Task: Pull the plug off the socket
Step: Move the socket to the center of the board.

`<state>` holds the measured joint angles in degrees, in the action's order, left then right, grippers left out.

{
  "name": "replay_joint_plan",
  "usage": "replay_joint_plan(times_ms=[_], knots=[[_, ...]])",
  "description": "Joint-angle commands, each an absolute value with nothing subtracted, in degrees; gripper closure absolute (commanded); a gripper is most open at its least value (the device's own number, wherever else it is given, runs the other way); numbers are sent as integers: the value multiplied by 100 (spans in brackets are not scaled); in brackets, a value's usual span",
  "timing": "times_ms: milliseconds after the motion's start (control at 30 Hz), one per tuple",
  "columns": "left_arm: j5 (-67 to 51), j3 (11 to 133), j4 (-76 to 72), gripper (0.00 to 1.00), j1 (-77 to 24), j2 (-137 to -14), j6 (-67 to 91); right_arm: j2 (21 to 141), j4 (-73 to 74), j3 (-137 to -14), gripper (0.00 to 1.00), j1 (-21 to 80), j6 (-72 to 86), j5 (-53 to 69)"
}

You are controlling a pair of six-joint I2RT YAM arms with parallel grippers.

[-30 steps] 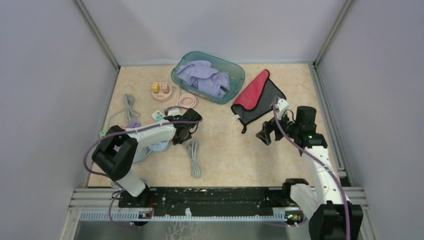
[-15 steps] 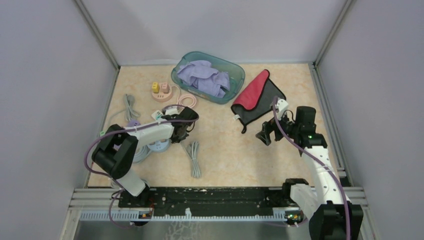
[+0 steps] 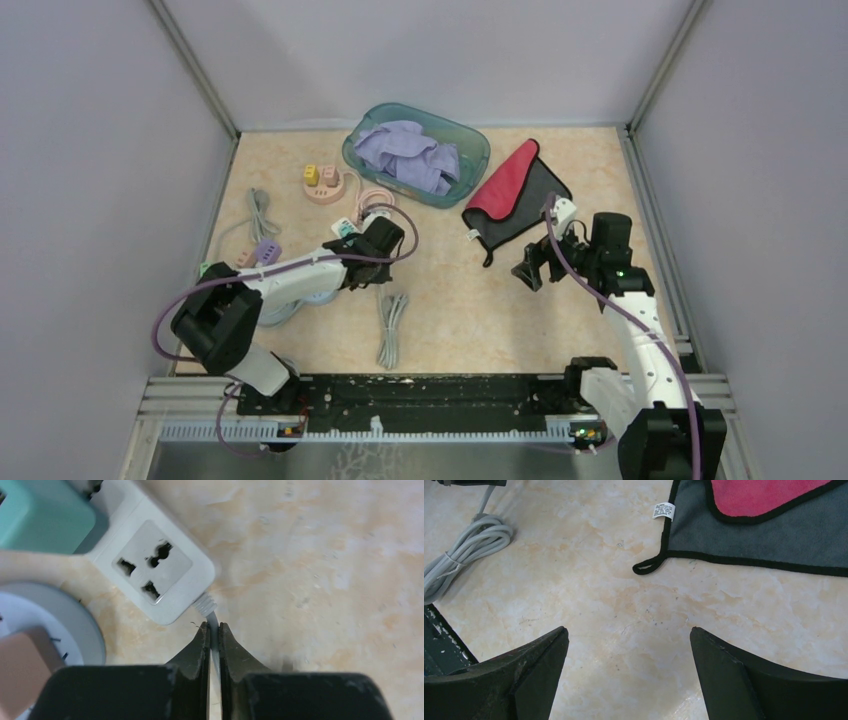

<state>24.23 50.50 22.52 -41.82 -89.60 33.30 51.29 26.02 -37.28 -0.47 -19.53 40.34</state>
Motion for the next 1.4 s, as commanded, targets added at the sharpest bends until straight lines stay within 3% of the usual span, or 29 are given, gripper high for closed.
replay_joint_plan(times_ms=[0, 333, 800, 900, 1167, 1367], knots=[[1218, 4886, 956, 100, -4343, -8576, 1446, 5005, 2436, -3990, 9, 13, -2066, 4076], [-1349, 5154, 58, 100, -4502, -8891, -389, 4959, 2438, -3992, 9, 17, -2057, 4078], [-1993, 5259, -63, 100, -5833, -9505, -1597, 4939, 2401, -4017, 8, 51, -1992, 3898], [-1884, 5057, -166, 95, -5871, -9449, -1614, 4938, 2377, -4017, 8, 52, -1962, 3805], [-1460, 4472, -117, 70, -5871, -9081, -1493, 4948, 2364, -4017, 8, 52, -1937, 3768], [-1029, 4208, -203, 62, -5889, -8764, -1000, 4948, 2373, -4017, 8, 53, -1949, 3835]])
